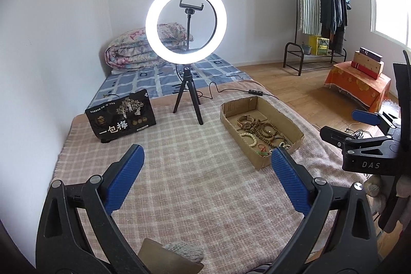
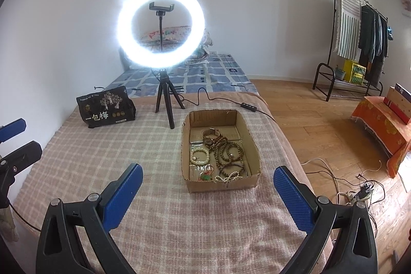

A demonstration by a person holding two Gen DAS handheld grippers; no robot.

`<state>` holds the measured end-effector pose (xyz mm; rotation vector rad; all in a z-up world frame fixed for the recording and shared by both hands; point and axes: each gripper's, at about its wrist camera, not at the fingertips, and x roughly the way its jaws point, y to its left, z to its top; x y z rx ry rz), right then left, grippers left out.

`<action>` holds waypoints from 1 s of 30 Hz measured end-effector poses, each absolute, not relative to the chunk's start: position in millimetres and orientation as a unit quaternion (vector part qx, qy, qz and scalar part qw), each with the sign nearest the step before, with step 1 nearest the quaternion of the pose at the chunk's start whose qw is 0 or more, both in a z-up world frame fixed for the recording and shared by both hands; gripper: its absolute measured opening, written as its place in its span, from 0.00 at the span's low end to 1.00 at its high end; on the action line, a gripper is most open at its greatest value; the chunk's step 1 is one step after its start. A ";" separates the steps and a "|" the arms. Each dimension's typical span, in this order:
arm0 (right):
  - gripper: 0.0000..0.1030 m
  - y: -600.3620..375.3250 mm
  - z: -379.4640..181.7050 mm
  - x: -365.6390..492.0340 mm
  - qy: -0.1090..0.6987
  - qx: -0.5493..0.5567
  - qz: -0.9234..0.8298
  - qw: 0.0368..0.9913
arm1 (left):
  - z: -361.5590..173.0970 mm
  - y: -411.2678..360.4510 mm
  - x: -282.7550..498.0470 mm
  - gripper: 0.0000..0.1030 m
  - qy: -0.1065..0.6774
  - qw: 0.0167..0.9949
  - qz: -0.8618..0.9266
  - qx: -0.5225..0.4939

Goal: Organize jewelry

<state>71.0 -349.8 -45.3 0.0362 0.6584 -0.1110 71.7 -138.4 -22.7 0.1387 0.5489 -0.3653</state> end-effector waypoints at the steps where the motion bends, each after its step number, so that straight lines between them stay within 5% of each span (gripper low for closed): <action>1: 1.00 -349.4 -45.6 71.0 0.324 0.018 -0.054 0.944 | -22.3 -139.0 71.1 0.98 0.269 0.944 -0.179 0.069; 30: 1.00 -347.9 -45.4 69.3 0.324 0.021 -0.058 0.944 | -20.9 -137.5 70.3 0.98 0.267 0.944 -0.182 0.065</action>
